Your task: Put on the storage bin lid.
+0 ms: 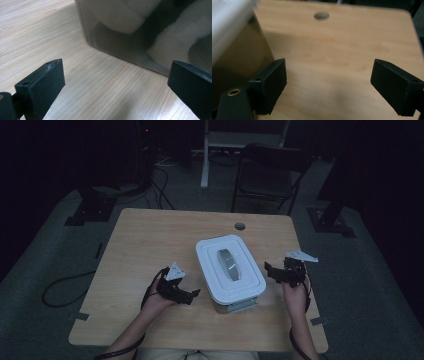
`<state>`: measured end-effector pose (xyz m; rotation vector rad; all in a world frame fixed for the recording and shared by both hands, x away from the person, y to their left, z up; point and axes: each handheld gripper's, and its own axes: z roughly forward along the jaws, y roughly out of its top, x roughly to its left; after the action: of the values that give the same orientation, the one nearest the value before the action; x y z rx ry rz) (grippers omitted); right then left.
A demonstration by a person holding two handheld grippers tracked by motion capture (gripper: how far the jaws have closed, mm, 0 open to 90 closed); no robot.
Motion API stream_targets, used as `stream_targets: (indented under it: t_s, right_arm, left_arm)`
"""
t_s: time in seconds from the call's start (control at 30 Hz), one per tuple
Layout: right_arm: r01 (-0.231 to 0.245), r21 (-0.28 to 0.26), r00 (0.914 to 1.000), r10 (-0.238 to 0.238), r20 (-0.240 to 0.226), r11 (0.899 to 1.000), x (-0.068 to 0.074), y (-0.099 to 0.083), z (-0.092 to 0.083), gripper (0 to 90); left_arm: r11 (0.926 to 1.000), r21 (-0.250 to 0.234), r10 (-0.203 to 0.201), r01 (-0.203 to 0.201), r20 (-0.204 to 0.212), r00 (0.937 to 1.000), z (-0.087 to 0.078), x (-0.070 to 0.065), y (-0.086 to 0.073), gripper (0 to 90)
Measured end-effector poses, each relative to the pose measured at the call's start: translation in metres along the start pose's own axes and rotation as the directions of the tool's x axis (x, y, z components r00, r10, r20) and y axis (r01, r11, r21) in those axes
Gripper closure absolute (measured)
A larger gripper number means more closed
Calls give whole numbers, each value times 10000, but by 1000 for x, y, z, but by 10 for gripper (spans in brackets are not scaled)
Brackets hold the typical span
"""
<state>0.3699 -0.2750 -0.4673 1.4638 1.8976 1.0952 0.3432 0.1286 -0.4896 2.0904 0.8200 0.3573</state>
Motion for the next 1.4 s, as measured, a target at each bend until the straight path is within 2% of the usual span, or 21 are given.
stream_targets:
  t_s: [0.13, 0.4, 0.5, 0.7, 0.8, 0.83, 1.0, 1.17, 1.4]
  right_arm:
    - [-281, 300, 9991, 290, -300, 9992, 2, -20, 9, 132]
    - [77, 508, 9971, -38, -755, 9987, 20, -39, 17, 131]
    - [359, 489, 9969, -323, -724, 9982, 26, -42, 18, 144]
    - [200, 522, 9955, -151, -932, 9984, 28, -46, 17, 151]
    - [251, 629, 9920, -171, -1248, 9977, 33, -47, 16, 152]
    - [302, 642, 9904, -212, -1363, 9975, 35, -48, 16, 161]
    - [433, 637, 9831, -312, -1801, 9970, 46, -51, 15, 165]
    - [953, 618, 9814, -834, -1731, 9935, 59, -51, 14, 170]
    - [1049, 661, 9731, -887, -2124, 9923, 70, -51, 17, 169]
  left_arm:
    - [10000, 5, 33, -33, 9, 10000, 2, -1, 2, 17]
    - [10000, 42, 9, -9, 46, 10000, 11, 0, 6, 17]
    - [10000, 86, -32, 32, -3, 10000, 15, 2, 6, 17]
    - [9999, 131, 24, -23, -51, 10000, 18, 3, 9, 17]
    - [9999, 164, 47, -45, -82, 10000, 19, 3, 11, 17]
    - [9996, 234, 144, -139, -214, 9997, 18, 3, 11, 17]
    - [9997, 232, 19, -9, -398, 9992, 14, 10, 9, 17]
    - [9996, 260, -60, 74, -561, 9984, 8, 16, 6, 17]
    - [9995, 227, -221, 238, -721, 9972, 0, 25, 1, 17]
